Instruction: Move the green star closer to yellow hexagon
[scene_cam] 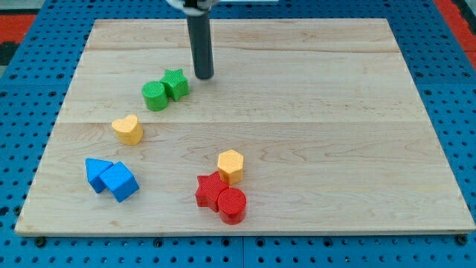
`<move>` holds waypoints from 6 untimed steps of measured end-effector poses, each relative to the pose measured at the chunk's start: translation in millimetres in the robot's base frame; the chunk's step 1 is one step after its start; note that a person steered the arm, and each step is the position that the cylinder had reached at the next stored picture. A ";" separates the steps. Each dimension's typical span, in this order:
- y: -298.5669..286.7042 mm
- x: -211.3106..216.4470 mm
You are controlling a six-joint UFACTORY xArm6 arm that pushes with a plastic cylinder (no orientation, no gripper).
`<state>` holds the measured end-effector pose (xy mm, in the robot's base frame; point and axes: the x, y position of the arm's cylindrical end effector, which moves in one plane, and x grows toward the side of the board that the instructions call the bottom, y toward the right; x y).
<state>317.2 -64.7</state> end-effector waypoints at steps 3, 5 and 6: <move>-36.8 72.5; -0.5 64.6; 10.9 113.8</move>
<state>431.0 -53.7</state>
